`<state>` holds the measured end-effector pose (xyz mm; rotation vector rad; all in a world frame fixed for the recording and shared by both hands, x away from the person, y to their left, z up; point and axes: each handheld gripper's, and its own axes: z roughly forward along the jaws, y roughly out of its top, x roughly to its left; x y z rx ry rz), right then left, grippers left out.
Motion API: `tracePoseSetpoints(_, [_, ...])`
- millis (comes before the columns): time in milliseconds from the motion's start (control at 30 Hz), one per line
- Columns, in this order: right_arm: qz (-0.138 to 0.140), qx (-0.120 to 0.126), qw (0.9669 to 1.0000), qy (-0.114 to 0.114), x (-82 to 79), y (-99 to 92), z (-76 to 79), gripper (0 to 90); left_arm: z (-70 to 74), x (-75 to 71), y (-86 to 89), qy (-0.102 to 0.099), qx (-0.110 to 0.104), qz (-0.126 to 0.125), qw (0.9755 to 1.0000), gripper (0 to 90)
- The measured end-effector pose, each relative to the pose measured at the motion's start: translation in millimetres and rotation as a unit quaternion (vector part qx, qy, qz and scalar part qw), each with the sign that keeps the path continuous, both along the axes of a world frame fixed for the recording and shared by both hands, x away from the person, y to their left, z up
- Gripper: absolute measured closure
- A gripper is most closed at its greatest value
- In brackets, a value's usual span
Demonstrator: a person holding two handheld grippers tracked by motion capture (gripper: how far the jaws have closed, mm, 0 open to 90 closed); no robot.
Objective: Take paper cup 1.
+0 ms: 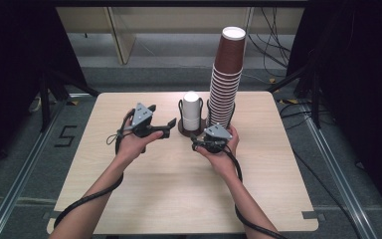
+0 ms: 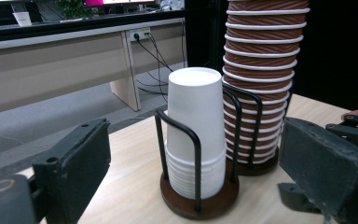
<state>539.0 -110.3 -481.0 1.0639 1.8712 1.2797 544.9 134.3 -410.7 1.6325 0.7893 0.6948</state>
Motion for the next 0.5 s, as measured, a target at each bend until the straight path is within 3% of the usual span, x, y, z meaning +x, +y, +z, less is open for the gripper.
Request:
tracePoseSetpoints(267, [-0.010, 0.004, 0.9996, 0.027, 27.3, 14.4, -3.7, 22.0, 8.9, 31.5, -21.8, 0.002, 0.021, 0.000, 0.9998, 9.3])
tracePoseSetpoints(500, [-0.016, 0.004, 0.9992, 0.035, 39.7, 20.2, -6.0, 22.0, 15.7, 45.4, -37.9, 0.002, 0.023, -0.004, 0.9997, 9.8])
